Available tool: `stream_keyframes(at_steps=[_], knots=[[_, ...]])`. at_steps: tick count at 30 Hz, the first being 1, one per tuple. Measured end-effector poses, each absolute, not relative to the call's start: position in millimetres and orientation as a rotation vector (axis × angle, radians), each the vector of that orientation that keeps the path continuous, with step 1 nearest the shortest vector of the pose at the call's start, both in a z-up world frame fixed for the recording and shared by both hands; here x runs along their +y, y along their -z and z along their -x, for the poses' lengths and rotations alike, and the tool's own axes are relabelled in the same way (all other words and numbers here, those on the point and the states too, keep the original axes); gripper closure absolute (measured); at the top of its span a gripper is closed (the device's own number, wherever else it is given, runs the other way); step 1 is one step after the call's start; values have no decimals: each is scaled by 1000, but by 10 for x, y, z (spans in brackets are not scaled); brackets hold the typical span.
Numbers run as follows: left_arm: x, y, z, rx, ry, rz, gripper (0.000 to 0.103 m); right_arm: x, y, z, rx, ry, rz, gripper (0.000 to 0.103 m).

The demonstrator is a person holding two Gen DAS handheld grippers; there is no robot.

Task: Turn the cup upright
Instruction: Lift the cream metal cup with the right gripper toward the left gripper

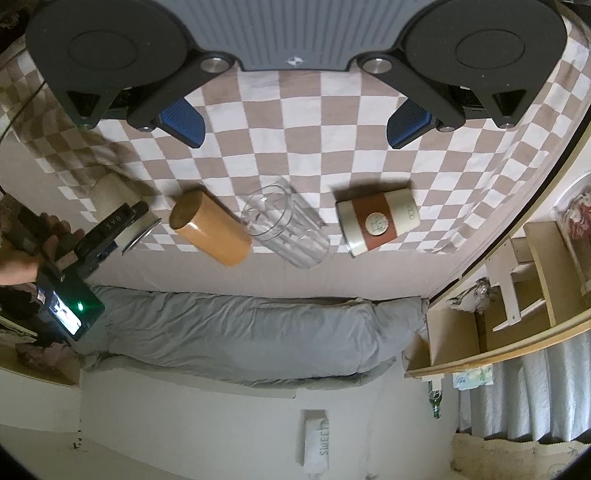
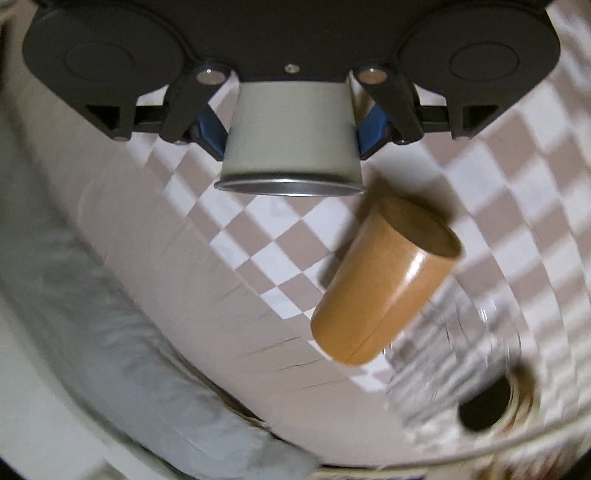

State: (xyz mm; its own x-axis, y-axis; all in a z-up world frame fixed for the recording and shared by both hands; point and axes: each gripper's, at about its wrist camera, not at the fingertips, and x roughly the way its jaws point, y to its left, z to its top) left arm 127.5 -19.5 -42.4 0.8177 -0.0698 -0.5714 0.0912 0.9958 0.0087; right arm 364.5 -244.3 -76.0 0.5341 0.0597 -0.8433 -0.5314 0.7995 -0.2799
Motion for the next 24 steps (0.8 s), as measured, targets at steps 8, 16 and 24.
stream_keyframes(at_steps=[8, 16, 24], knots=[[-423, 437, -1230, 586, 141, -49, 0, -2797, 681, -3418, 1208, -292, -22, 28], [-730, 554, -1382, 630, 235, -36, 0, -3096, 1070, -3268, 1245, -206, -431, 27], [-1052, 743, -1807, 792, 374, 54, 0, -3170, 1177, -3121, 1177, -214, -591, 15]])
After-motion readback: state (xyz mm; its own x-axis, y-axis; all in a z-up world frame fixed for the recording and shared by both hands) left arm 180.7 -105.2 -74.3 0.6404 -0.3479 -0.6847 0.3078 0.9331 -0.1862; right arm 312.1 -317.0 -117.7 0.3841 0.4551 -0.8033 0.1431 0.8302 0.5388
